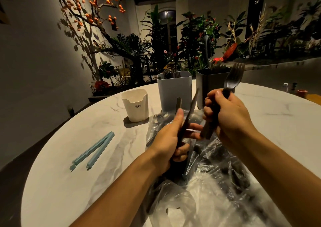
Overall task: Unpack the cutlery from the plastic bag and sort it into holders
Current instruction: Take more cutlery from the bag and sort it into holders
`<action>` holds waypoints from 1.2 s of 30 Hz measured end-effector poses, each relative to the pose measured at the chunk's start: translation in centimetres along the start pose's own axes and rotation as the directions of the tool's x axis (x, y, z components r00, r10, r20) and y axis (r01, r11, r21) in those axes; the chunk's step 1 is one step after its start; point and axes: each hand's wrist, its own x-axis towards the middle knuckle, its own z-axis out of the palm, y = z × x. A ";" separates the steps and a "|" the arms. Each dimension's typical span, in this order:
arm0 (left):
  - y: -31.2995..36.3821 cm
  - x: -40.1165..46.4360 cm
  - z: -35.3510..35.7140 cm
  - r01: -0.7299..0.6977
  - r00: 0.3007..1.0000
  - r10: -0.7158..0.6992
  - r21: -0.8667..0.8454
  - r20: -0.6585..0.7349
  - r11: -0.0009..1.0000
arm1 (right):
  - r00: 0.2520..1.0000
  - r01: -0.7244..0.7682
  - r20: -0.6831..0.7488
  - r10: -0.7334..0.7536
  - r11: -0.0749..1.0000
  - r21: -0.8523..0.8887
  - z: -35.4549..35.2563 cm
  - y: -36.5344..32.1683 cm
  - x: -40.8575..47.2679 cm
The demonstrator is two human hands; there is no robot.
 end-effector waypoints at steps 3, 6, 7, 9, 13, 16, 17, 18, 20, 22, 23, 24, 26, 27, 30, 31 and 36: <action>-0.1 0.2 -0.1 0.002 0.999 -0.001 -0.038 0.042 0.999 | 0.999 0.013 0.031 -0.011 0.998 -0.067 -0.4 -0.2 0.2; -0.1 0.1 0.0 -0.007 0.997 0.011 -0.054 0.071 0.999 | 0.999 0.045 0.043 -0.034 0.951 -0.305 -0.5 0.6 0.4; 0.0 0.0 0.0 -0.008 0.997 0.013 -0.059 0.080 0.998 | 0.998 0.038 0.058 -0.020 0.939 -0.341 -0.4 0.8 0.5; 0.1 -0.1 -0.1 -0.004 0.996 0.010 -0.068 0.088 0.998 | 0.995 0.012 0.094 0.024 0.930 -0.369 -0.4 1.1 0.5; 0.3 -0.3 0.0 0.046 0.993 -0.033 -0.113 0.112 0.993 | 0.985 0.016 0.165 0.056 0.913 -0.408 -0.3 1.4 0.2; 0.4 -0.2 0.2 0.034 0.999 -0.029 -0.127 0.038 0.991 | 0.986 0.020 0.159 0.044 0.925 -0.380 -0.3 1.5 0.0; 0.3 -0.1 0.2 0.012 1.000 -0.011 -0.114 0.014 0.993 | 0.989 0.035 0.147 0.024 0.923 -0.384 -0.3 1.6 0.1; 0.2 0.0 0.3 -0.016 1.000 0.016 -0.099 0.000 0.995 | 0.991 0.055 0.136 -0.002 0.918 -0.392 -0.3 1.7 0.1; 0.0 0.2 0.3 -0.071 0.997 0.070 -0.067 -0.019 0.995 | 0.990 0.088 0.134 -0.038 0.915 -0.393 -0.2 1.8 0.1; 0.0 0.2 0.3 -0.113 0.993 0.111 -0.032 -0.049 0.993 | 0.985 0.110 0.168 -0.047 0.914 -0.389 0.0 1.9 -0.2; 0.0 0.2 0.2 -0.131 0.990 0.130 -0.014 -0.060 0.991 | 0.983 0.118 0.178 -0.050 0.912 -0.393 0.2 1.9 -0.4; 0.0 0.1 0.1 -0.146 0.987 0.146 0.003 -0.066 0.989 | 0.983 0.119 0.174 -0.052 0.911 -0.395 0.2 1.9 -0.4; -0.1 0.1 0.0 -0.162 0.984 0.164 0.036 -0.065 0.986 | 0.990 0.092 0.136 -0.043 0.920 -0.380 0.1 1.8 -0.3; -0.1 0.0 0.0 -0.165 0.984 0.167 0.049 -0.061 0.985 | 0.993 0.062 0.116 -0.021 0.930 -0.362 0.0 1.7 -0.2; -0.1 -0.1 0.3 -0.157 0.986 0.160 0.080 -0.035 0.984 | 0.992 -0.030 0.104 0.070 0.939 -0.343 -0.3 1.4 0.0; -0.1 -0.2 0.4 -0.152 0.987 0.155 0.095 -0.030 0.984 | 0.989 -0.046 0.115 0.092 0.936 -0.349 -0.4 1.3 0.0; -0.3 -0.3 0.8 -0.162 0.987 0.162 0.173 0.015 0.972 | 0.971 -0.154 0.131 0.200 0.942 -0.297 -0.9 1.6 0.5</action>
